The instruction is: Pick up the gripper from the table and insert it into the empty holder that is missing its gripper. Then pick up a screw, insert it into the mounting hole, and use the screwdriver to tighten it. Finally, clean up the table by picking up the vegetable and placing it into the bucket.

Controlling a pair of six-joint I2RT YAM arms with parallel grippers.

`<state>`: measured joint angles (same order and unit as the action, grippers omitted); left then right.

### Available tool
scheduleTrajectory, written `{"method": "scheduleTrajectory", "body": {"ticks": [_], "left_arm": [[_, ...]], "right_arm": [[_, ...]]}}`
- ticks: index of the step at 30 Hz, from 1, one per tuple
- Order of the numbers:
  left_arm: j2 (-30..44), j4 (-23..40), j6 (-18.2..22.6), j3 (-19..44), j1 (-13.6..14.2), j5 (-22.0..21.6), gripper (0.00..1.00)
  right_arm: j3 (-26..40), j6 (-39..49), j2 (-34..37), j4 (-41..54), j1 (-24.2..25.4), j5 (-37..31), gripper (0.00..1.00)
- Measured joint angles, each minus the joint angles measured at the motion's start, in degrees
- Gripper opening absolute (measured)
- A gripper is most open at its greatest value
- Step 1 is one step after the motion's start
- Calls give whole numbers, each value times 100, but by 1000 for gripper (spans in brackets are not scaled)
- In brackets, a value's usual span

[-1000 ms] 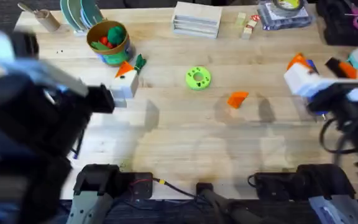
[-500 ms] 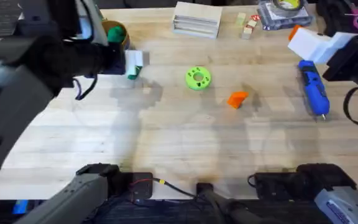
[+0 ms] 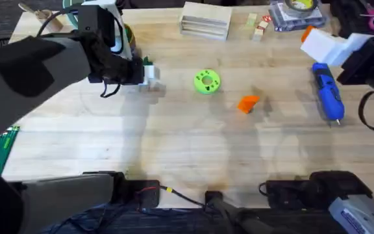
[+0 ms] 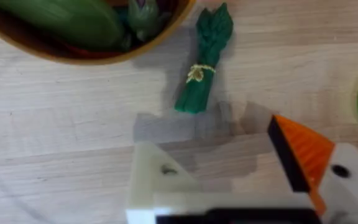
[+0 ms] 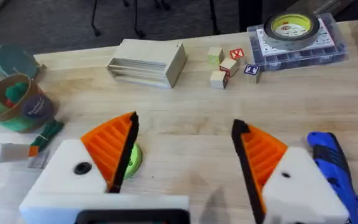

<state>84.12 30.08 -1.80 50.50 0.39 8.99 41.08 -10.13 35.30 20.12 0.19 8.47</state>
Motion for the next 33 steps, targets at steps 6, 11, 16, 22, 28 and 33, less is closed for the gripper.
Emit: {"method": "scheduleTrajectory", "body": {"ticks": [6, 11, 16, 22, 28, 33], "left_arm": [[-52, -172, 8, 0, 1, 104, 7], [-532, 354, 5, 0, 1, 199, 664], [-1327, 837, -15, 0, 1, 215, 995], [-3073, 1330, -34, 0, 1, 224, 63], [-4164, 1454, -100, 0, 1, 224, 946], [-4796, 1457, -109, 0, 1, 279, 992]], "right_arm": [[0, 0, 0, 1, 0, 0, 953], [0, -4, 0, -2, 0, 0, 953], [0, -15, -1, 0, 0, 0, 952], [0, -17, 0, 0, 0, 0, 952], [0, -17, -1, 2, 0, 0, 953], [0, -17, -1, 1, 0, -1, 953]]}}
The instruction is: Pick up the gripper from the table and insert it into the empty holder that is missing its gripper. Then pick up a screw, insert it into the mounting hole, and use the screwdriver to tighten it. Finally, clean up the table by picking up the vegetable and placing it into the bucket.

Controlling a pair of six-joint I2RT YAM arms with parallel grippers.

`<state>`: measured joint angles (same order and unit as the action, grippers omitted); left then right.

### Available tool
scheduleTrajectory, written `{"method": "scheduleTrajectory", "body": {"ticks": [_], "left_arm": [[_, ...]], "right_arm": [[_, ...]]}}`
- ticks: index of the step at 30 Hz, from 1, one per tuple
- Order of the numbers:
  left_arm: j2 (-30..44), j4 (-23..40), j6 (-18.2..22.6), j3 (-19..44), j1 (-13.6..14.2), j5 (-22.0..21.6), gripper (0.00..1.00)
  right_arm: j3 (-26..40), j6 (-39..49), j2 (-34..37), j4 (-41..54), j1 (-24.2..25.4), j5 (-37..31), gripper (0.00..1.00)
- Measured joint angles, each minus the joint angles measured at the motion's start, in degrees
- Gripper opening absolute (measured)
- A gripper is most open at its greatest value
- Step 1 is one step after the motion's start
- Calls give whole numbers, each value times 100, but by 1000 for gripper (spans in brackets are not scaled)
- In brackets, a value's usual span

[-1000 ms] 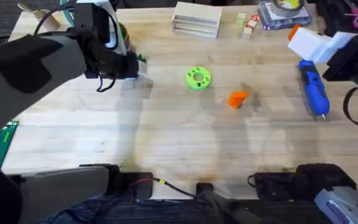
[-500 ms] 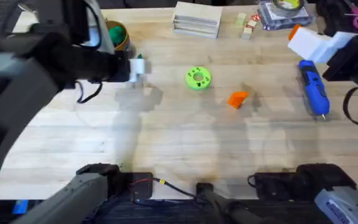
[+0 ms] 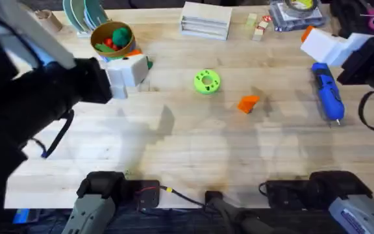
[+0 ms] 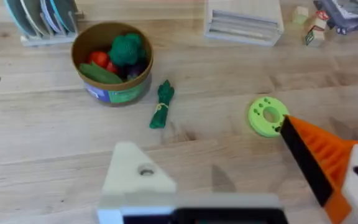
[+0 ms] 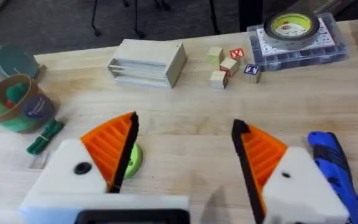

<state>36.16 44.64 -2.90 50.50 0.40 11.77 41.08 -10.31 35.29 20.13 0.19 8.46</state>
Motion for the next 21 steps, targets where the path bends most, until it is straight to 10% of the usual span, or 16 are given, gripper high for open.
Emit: {"method": "scheduleTrajectory", "body": {"ticks": [21], "left_arm": [[-203, 11, -18, 0, 0, 786, 993]], "right_arm": [[0, 0, 2, 1, 0, 1, 953]]}}
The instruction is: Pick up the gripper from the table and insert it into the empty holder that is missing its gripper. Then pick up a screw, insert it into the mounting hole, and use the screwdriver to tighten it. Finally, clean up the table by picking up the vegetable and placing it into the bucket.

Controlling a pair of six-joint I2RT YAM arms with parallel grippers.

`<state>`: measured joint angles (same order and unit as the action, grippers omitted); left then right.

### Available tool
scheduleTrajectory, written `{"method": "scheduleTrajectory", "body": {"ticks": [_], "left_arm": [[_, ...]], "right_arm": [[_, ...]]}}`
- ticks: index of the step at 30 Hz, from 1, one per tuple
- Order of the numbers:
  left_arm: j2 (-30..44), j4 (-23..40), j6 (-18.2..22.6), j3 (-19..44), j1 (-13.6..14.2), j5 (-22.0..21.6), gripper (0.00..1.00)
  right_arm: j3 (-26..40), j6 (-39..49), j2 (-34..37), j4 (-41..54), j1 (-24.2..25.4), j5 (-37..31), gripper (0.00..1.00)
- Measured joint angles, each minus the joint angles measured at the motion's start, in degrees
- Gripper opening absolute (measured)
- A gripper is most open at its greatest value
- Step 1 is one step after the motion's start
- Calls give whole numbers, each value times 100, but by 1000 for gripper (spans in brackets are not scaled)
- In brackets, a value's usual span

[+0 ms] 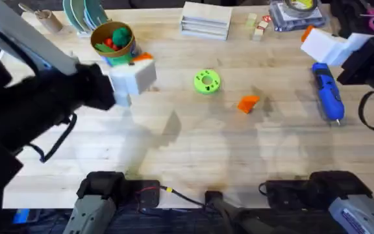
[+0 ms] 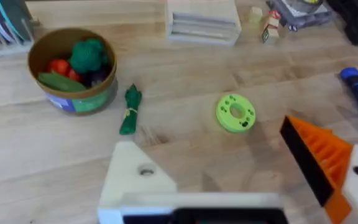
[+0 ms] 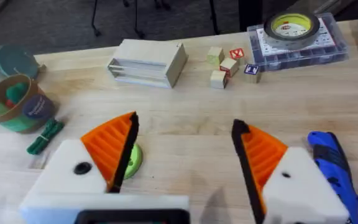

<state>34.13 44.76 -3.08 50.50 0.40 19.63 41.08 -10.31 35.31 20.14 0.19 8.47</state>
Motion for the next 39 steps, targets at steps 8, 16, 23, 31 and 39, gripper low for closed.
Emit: {"method": "scheduleTrajectory", "body": {"ticks": [8, 16, 23, 31, 39], "left_arm": [[0, -1433, 0, -14, 0, -336, 993], [-3, -2080, 3, -268, 0, -579, 992], [-622, -2686, 1, -1027, 0, -598, 993], [-1962, -2787, 3, -2120, 0, -598, 992], [-3044, -2801, 3, -3035, 0, -598, 993]], "right_arm": [[0, 0, 0, 0, 0, 0, 953], [0, 0, -2, 0, 0, 0, 953], [0, 0, 0, -4, 0, 0, 953], [0, 0, 0, 0, 0, 0, 952], [0, 0, -1, -2, 0, 0, 952]]}}
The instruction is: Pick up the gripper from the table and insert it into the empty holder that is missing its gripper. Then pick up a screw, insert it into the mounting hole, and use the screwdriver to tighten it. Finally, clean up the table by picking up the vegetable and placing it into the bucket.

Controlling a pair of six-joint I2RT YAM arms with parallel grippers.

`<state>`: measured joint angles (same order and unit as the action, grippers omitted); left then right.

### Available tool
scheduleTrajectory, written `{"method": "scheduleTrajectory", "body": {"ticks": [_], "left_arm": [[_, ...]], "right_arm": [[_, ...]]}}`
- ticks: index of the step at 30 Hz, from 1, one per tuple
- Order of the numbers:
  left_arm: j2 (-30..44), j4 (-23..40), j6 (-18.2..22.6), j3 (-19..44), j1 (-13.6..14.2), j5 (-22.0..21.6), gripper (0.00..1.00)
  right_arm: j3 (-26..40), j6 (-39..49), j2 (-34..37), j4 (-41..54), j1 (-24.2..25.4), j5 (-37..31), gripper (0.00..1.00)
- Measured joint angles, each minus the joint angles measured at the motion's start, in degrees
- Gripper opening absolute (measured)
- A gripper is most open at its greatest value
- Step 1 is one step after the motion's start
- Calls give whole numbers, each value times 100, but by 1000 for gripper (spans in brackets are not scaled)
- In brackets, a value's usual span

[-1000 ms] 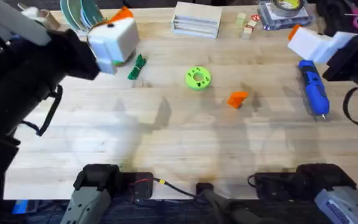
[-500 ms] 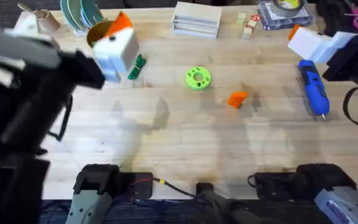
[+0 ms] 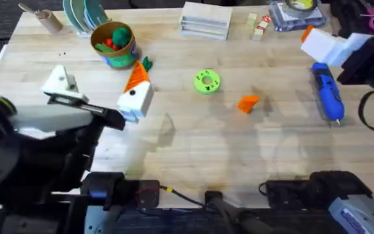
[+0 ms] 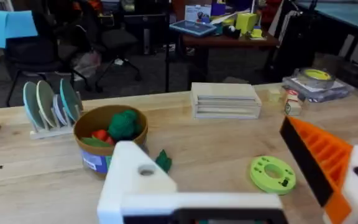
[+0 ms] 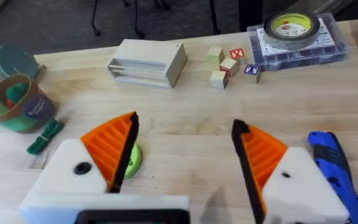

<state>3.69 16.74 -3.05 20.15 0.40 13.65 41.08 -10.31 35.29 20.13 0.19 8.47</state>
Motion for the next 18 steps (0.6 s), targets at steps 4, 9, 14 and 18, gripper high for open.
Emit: {"method": "scheduleTrajectory", "body": {"ticks": [4, 9, 14, 18], "left_arm": [[-347, -224, 0, -387, 0, 0, 993], [-359, -788, 0, -810, 0, 0, 993], [-359, -1258, 0, -1256, 0, 2, 993], [-359, -1332, 0, -1505, 0, 4, 993]], "right_arm": [[0, 0, 2, 2, 0, 0, 954], [0, 0, -1, -1, 0, 0, 953], [0, 0, 1, 2, 0, 0, 952], [0, 0, 1, 0, 0, 0, 953]]}}
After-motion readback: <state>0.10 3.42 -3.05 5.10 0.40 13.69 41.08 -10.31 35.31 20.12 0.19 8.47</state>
